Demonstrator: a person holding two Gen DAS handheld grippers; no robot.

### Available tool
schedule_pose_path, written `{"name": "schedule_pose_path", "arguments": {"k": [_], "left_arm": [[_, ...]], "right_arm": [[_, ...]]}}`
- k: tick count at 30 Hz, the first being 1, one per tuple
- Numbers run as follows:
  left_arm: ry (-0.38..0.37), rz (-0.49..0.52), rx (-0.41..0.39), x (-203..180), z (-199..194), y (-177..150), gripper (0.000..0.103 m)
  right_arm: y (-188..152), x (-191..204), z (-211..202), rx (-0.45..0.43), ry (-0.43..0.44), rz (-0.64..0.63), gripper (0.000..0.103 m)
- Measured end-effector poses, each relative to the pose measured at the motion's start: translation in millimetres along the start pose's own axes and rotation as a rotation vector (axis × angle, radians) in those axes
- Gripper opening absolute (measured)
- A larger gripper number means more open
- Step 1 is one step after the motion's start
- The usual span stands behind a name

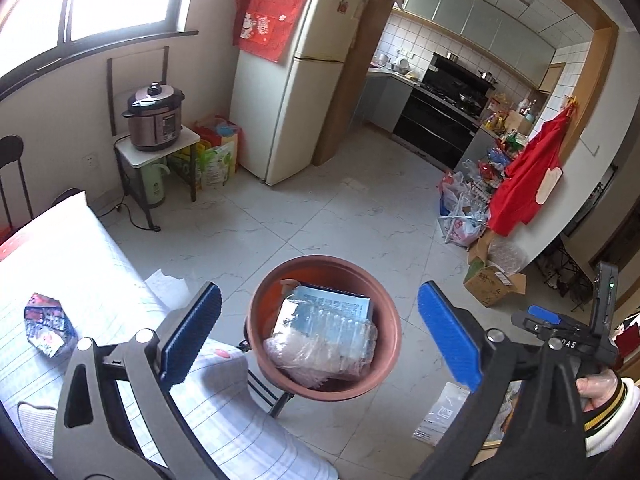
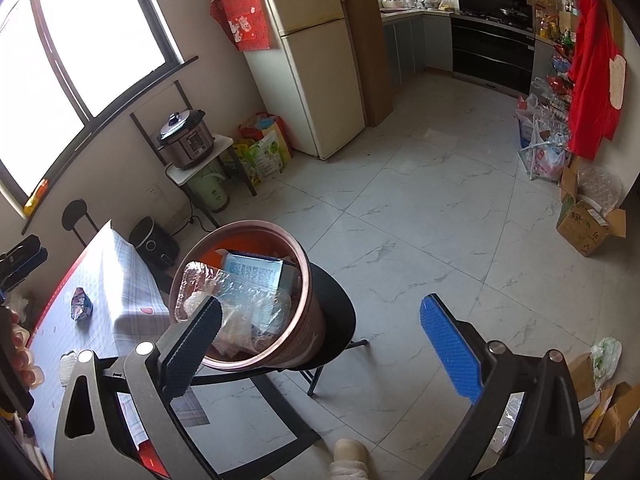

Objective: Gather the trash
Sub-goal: 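Lower the clear container into the pot and open the left tool, then move both tools back over the table toward the grey sponge and foil wrapper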

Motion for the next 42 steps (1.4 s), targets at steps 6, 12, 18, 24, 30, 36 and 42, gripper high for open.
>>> {"name": "schedule_pose_path", "arguments": {"k": [6, 12, 18, 24, 30, 36, 42], "left_arm": [[0.093, -0.025, -0.001, 38.5, -40.1, -13.1, 0.097], [0.157, -0.049, -0.007, 75.7, -77.6, -22.9, 0.097], [0.206, -0.095, -0.013, 114.0, -113.2, -43.4, 0.097], [0.262, -0.164, -0.019, 151.5, -151.6, -69.2, 0.097], [0.324, -0.256, -0.026, 199.9, -190.4, -98.6, 0.097], [0.373, -0.353, -0.022, 247.2, -223.2, -141.1, 0.097], [0.370, -0.420, 0.009, 278.7, -234.5, -182.0, 0.097]], "right_arm": [[-5.9, 39.4, 2.3, 0.019, 0.044, -0.051, 0.098], [-14.9, 78.9, 2.0, 0.038, 0.077, -0.092, 0.098], [-28.7, 119.4, -0.3, 0.062, 0.113, -0.141, 0.098], [-43.0, 160.7, 0.3, 0.091, 0.144, -0.200, 0.098], [-58.5, 210.4, 2.5, 0.123, 0.185, -0.271, 0.098], [-81.1, 263.3, 7.4, 0.163, 0.221, -0.360, 0.098], [-105.4, 307.9, 13.2, 0.202, 0.235, -0.430, 0.098]]}}
Point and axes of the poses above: each gripper's, at about its wrist camera, not at the fingertips, and z roughly the way its jaws point, x to its left, y to its top, the point moved 4 cm from there along z, roughly the way its jaws point, and after that the axes turned 9 degrees about -x, right-handed, at the moved point
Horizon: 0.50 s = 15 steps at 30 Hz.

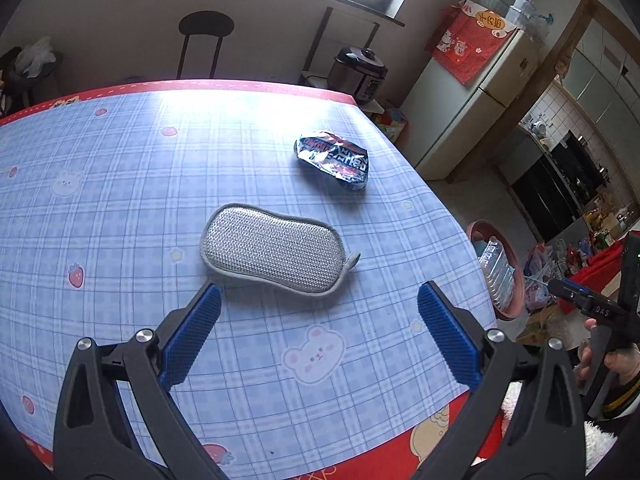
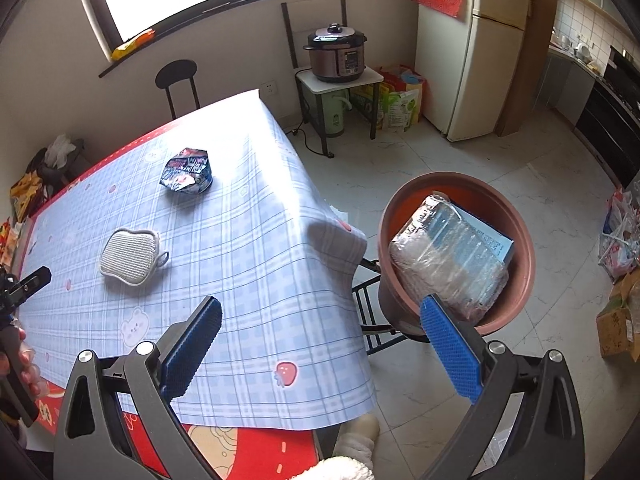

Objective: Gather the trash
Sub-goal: 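Move both tools back over the table toward the grey sponge and foil wrapper, then close the left tool on the grey mesh sponge and lift it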

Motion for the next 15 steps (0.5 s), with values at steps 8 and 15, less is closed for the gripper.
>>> {"name": "schedule_pose_path", "arguments": {"k": [8, 15], "left_arm": [[-0.097, -0.304, 0.053, 47.7, 38.0, -27.8, 0.074], [-0.097, -0.472, 0.061, 68.8, 80.0, -36.5, 0.057]], "right_arm": [[2.7, 48.6, 22.2, 0.039, 0.001, -0.063, 0.098], [11.2, 65.3, 28.2, 0.040, -0.025, -0.105, 0.098]]}}
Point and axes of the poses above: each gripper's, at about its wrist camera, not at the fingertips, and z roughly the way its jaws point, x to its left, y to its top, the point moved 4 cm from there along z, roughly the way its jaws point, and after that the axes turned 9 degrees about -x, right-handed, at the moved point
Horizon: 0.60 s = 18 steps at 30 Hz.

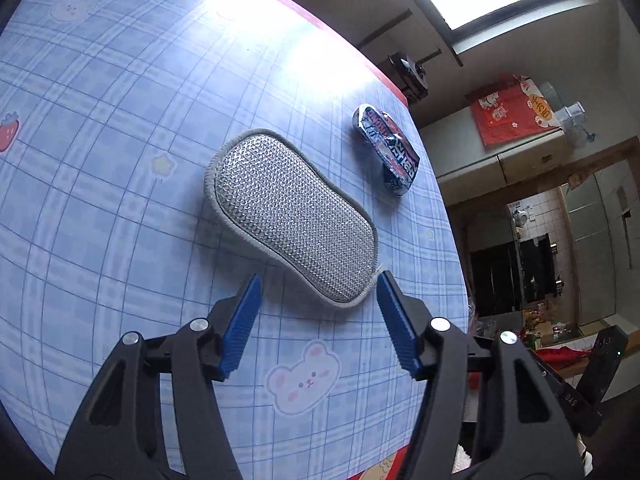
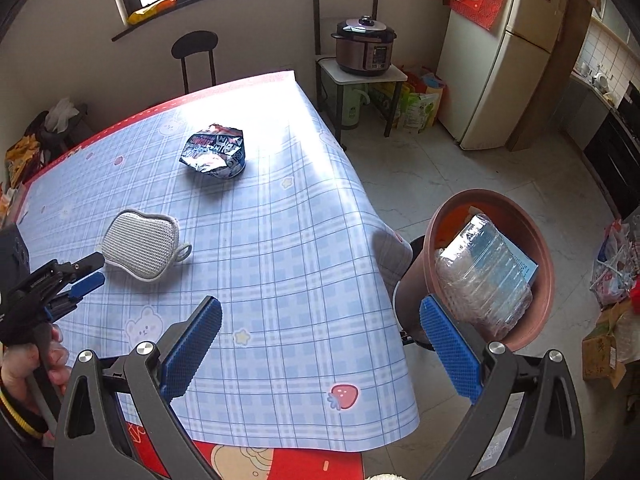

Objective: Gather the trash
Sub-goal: 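Close the left tool on the grey mesh sponge and lift it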

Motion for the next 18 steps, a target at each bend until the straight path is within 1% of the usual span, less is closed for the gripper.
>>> {"name": "schedule_pose_path", "arguments": {"k": [4, 6, 10, 12, 14, 15, 18], "left_arm": [[0.043, -0.012, -0.002, 5.9, 16.3, 0.6, 0.049], [0.065, -0.022, -0.008, 8.5, 22.3, 2.7, 0.048], [0.075, -0.017, -0.033, 7.6, 26.2, 5.8, 0.046], [0.082, -0.015, -0.045, 6.1, 28.1, 6.9, 0.042], [0.092, -0.020, -0.052, 8.4, 32.0, 9.6, 0.029], [0.087, -0.029, -0.058, 8.8, 33.3, 10.5, 0.031], [0.076, -0.047, -0.063, 7.9, 38.5, 14.4, 0.029]], "right_arm": [[0.6, -5.7, 1.8, 0.004, -0.020, 0.008, 0.098], [-0.6, -9.4, 3.6, 0.012, -0.030, 0.014, 0.098], [-3.8, -16.2, 6.4, 0.024, -0.042, 0.026, 0.098], [-4.9, -18.2, 8.5, 0.030, -0.045, 0.029, 0.098], [-5.0, -18.3, 9.1, 0.032, -0.043, 0.031, 0.098], [-4.9, -17.9, 9.6, 0.033, -0.041, 0.030, 0.098], [-5.5, -17.7, 12.4, 0.042, -0.029, 0.030, 0.098]]}}
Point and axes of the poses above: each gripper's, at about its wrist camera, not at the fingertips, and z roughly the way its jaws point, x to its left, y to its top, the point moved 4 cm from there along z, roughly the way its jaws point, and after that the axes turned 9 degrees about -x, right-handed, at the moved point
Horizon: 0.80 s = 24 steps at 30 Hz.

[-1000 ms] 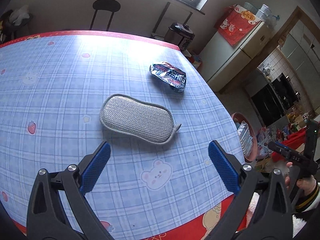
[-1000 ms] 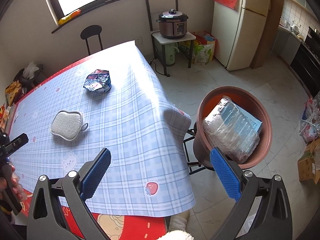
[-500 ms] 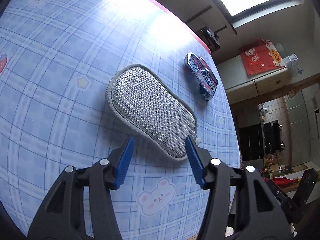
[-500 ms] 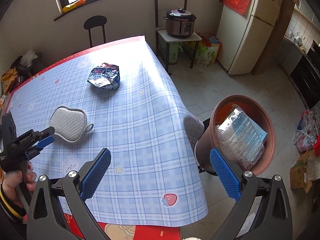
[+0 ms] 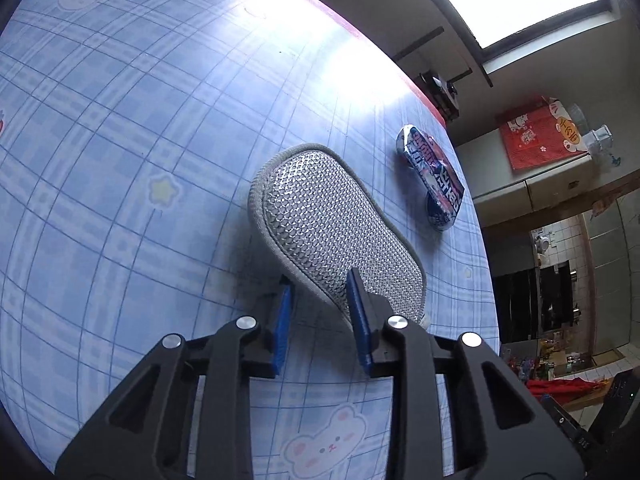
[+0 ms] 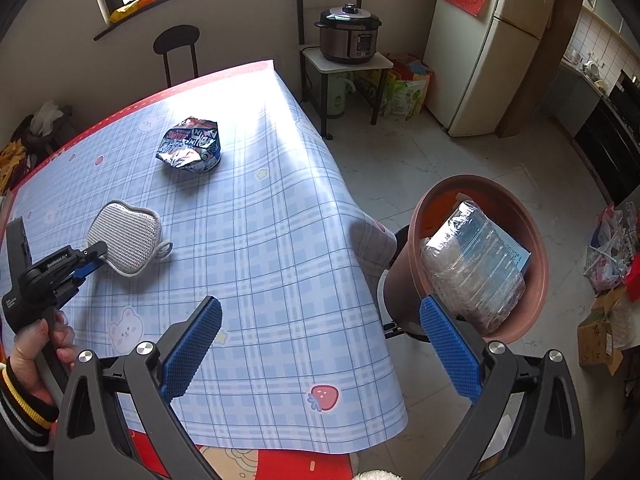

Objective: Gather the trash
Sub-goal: 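Close the left tool on the grey mesh sponge and lift it, then grasp the foil snack wrapper with the right tool while the left holds the sponge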

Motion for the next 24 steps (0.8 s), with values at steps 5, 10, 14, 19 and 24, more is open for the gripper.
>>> {"name": "schedule_pose_path", "arguments": {"k": [5, 10, 14, 19, 24], "left_arm": [[-0.053, -0.011, -0.039, -9.3, -3.3, 10.8, 0.018], [-0.055, 0.079, -0.078, -15.0, -33.3, 28.1, 0.014], [-0.035, 0.146, -0.126, -6.7, -72.9, 42.8, 0.014], [0.011, 0.171, -0.186, 18.5, -121.1, 50.2, 0.014], [0.043, 0.108, -0.229, 50.0, -156.4, 47.5, 0.014]], "right_arm": [[3.4, 3.6, 6.5, 0.013, 0.033, 0.003, 0.098], [22.9, 22.2, 15.8, -0.018, 0.065, -0.077, 0.098], [48.8, 58.0, 39.6, -0.033, 0.150, -0.212, 0.098], [78.7, 122.8, 86.4, -0.040, 0.192, -0.444, 0.087], [95.5, 180.2, 143.3, -0.005, 0.146, -0.615, 0.074]]}}
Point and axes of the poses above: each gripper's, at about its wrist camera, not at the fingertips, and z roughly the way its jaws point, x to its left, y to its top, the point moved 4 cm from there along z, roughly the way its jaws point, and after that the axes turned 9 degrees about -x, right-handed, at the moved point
